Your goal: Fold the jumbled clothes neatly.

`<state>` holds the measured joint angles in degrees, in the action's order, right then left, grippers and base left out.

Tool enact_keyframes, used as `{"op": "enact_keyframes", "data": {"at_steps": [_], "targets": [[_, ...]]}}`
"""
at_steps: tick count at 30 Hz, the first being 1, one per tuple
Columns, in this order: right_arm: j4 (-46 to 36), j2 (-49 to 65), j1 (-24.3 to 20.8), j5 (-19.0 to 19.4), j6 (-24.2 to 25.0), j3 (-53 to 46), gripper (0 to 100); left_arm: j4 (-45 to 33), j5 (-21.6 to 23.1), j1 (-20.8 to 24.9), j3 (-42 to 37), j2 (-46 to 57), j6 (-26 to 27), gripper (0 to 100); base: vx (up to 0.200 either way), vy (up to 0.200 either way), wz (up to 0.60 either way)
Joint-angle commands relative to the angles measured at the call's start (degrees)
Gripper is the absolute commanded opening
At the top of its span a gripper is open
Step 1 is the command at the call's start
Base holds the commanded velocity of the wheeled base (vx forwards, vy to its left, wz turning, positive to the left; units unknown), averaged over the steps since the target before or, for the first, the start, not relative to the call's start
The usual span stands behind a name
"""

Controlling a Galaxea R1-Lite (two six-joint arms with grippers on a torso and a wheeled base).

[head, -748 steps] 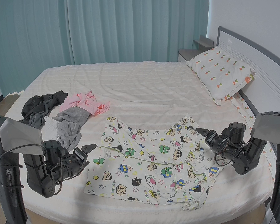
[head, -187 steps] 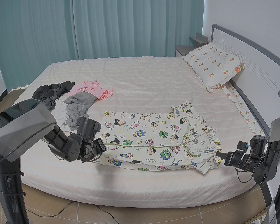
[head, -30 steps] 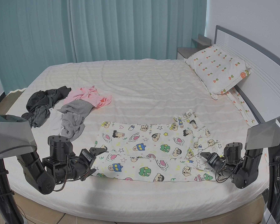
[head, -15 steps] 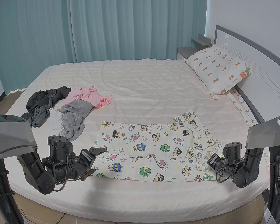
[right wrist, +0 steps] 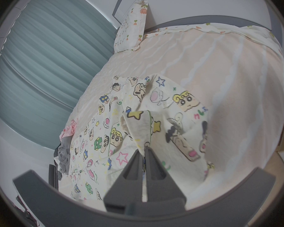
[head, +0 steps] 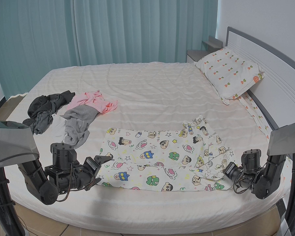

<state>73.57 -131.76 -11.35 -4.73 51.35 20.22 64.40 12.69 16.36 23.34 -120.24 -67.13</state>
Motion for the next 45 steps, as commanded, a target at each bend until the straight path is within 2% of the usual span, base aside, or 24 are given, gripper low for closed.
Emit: {"op": "enact_keyframes", "data": {"at_steps": [1, 5, 12, 13, 16, 21, 23, 33, 37, 42, 45], "targets": [[0.5, 0.6, -1.0, -3.7, 1.7, -3.0, 0, 0.0, 0.1, 0.0, 0.0, 0.0, -0.1, 100, 0.0, 0.0, 0.0], [3.4, 0.7, -3.6, -4.8, 4.2, -5.6, 0, 0.0, 0.1, 0.0, 0.0, -0.1, 0.0, 100, 0.0, 0.0, 0.0], [7.2, -0.3, -5.2, -4.9, 4.3, -8.8, 0, 0.0, 0.1, 0.0, 0.0, 0.0, 0.0, 100, 0.0, 0.0, 0.0], [7.3, -0.4, -5.2, -4.9, 4.4, -9.8, 100, 0.0, 0.1, 0.0, 0.0, 0.0, -0.1, 100, 0.0, 0.0, 0.0], [8.5, -0.3, -5.3, -4.9, 4.4, -12.4, 100, 0.0, 0.0, 0.0, 0.0, 0.0, 0.0, 100, 0.0, 0.0, 0.0], [16.0, -0.3, -5.3, -6.0, 3.8, -17.0, 100, 0.0, 0.1, 0.0, 0.0, -0.1, 0.0, 100, 0.0, 0.0, 0.0], [16.0, -0.3, -5.3, -6.0, 3.8, -17.0, 100, 0.0, 0.1, 0.0, 0.0, -0.1, 0.0, 100, 0.0, 0.0, 0.0], [15.9, 13.2, -5.5, -6.3, -3.4, -16.0, 100, 0.0, 0.1, 0.0, 0.1, -0.1, 0.0, 100, 0.0, 0.0, 0.0], [15.3, 13.2, -6.0, -5.5, -5.6, -11.3, 100, 0.0, 0.1, 0.0, 0.1, -0.1, 0.0, 100, 0.0, 0.0, 0.0], [7.6, 9.1, -5.8, -1.2, -5.5, -4.4, 100, 0.0, 0.1, 0.0, 0.1, -0.1, 0.0, 100, 0.0, 0.0, 0.0], [5.5, 5.8, -5.5, -0.7, -5.5, -1.8, 100, 0.0, 0.1, 0.0, 0.2, -0.1, 0.0, 100, 0.0, 0.0, 0.0]]}}
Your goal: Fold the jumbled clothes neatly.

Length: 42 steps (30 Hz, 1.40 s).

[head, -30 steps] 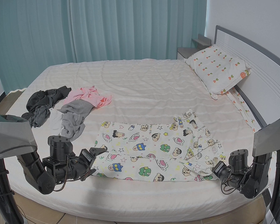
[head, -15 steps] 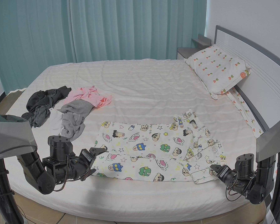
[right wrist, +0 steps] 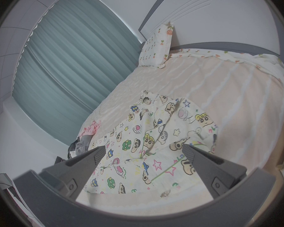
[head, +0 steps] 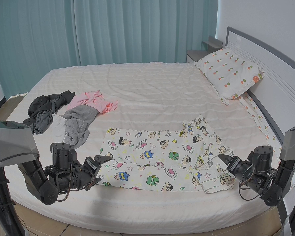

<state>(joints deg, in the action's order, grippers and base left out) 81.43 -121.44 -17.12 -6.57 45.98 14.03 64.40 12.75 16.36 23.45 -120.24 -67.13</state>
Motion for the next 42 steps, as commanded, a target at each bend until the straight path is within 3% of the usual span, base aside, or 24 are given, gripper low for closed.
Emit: {"op": "enact_keyframes", "data": {"at_steps": [1, 25, 30, 32, 34, 37, 42], "targets": [[-2.4, -5.4, 0.2, 1.3, -0.1, 4.6, 100, 0.0, 0.0, 0.1, 0.1, -0.2, 0.0, 100, 0.0, 0.0, 0.0], [-1.5, -11.2, 1.3, 2.4, 0.6, -1.2, 100, 0.1, -0.1, 0.0, 0.1, -0.2, 0.0, 100, 0.0, 0.0, 0.0], [-0.1, -7.9, 0.2, 2.4, 0.5, -1.9, 100, 0.1, 0.0, 0.0, 0.1, -0.1, -0.1, 100, 0.0, 0.0, 0.0], [0.2, -0.4, -3.3, 3.5, 0.5, -1.0, 100, 0.1, 0.1, -0.1, 0.2, 0.3, -0.5, 100, 0.0, 0.0, 0.0], [0.0, 2.2, -3.7, 4.6, 0.5, 1.2, 100, 0.1, 0.0, -0.1, 0.2, 0.4, -0.5, 100, 0.0, 0.0, 0.0], [0.0, 3.1, -3.2, 5.9, 0.7, 4.2, 100, 0.1, -0.2, -0.1, 0.1, 0.3, -0.6, 100, 0.0, 0.0, 0.0], [0.0, 3.1, -2.1, 6.6, 5.5, 6.6, 100, 0.1, 0.0, -0.2, -0.1, 0.3, -0.3, 100, 0.12, 0.0, 0.0]]}}
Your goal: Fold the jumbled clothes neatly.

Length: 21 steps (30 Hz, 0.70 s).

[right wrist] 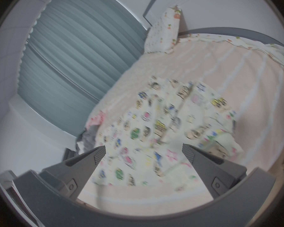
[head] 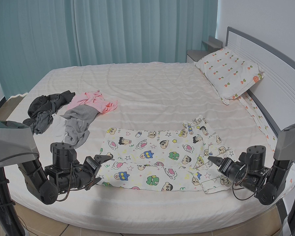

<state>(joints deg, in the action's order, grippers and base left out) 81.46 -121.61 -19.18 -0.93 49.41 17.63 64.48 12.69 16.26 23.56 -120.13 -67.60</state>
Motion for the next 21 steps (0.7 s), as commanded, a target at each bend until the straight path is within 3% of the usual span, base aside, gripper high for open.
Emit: {"op": "enact_keyframes", "data": {"at_steps": [1, 4, 15, 21], "targets": [[0.0, 3.2, -0.1, 0.9, 2.1, 3.0, 100, 0.0, 0.1, -0.1, -0.2, 0.2, 0.2, 100, 0.2, 0.0, 0.0], [0.3, 3.0, 0.4, 0.8, 2.1, 2.9, 100, 0.0, -0.1, 0.3, -0.3, -0.1, 0.4, 100, 0.2, 0.0, 0.0], [0.3, 4.8, 0.1, 0.7, 2.0, 2.0, 100, 0.0, 0.0, 0.3, -0.2, -0.3, 0.4, 100, 0.0, 0.0, 0.0], [0.3, 4.9, 0.0, 0.6, 1.8, 1.8, 100, 0.0, 0.0, 0.3, -0.2, -0.3, 0.4, 100, 0.0, -0.2, 0.0]]}}
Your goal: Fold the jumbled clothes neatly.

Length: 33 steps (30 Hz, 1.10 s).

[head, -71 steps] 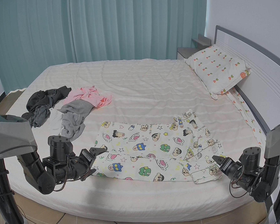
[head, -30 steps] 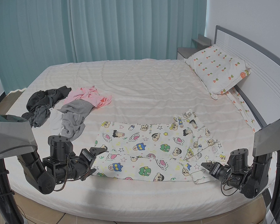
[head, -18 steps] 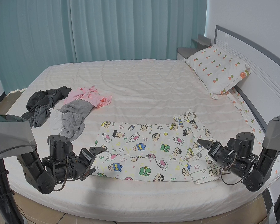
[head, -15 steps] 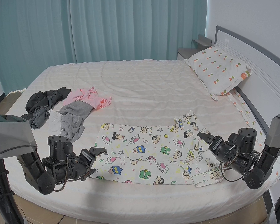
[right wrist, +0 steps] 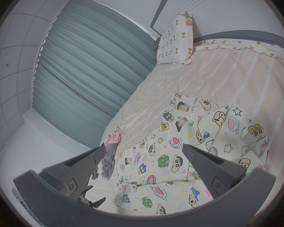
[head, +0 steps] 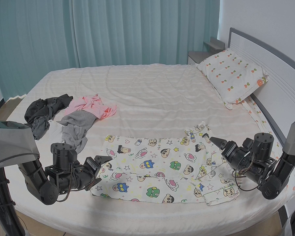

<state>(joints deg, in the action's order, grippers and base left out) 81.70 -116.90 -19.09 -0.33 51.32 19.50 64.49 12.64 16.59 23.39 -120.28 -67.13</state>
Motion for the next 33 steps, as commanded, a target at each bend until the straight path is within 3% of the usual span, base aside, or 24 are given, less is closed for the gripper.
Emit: {"op": "enact_keyframes", "data": {"at_steps": [1, 9, 21, 27, 33], "targets": [[0.0, 0.2, -0.1, 0.0, -0.1, -0.2, 100, 0.0, 0.0, 0.0, 0.0, -0.1, 0.0, 100, 0.0, -0.2, 0.0], [0.0, 0.0, -0.2, 0.0, -0.1, -0.2, 100, 0.0, -0.1, 0.1, 0.0, -0.1, 0.0, 100, 0.0, -0.2, 0.0], [0.0, -0.5, -0.5, 0.1, -0.8, -0.4, 100, 0.1, -0.2, -0.3, -0.1, 0.4, -0.5, 100, 0.0, 0.0, 0.0], [0.0, -0.5, -0.5, 0.1, -0.8, -0.5, 100, 0.1, -0.2, -0.3, -0.1, 0.4, -0.5, 100, 0.2, 0.0, 0.0], [-0.1, -1.5, -0.7, 0.0, -0.9, -0.5, 100, 0.3, -2.3, -0.7, 0.3, 0.5, 0.2, 100, 0.0, 0.0, 0.0]]}}
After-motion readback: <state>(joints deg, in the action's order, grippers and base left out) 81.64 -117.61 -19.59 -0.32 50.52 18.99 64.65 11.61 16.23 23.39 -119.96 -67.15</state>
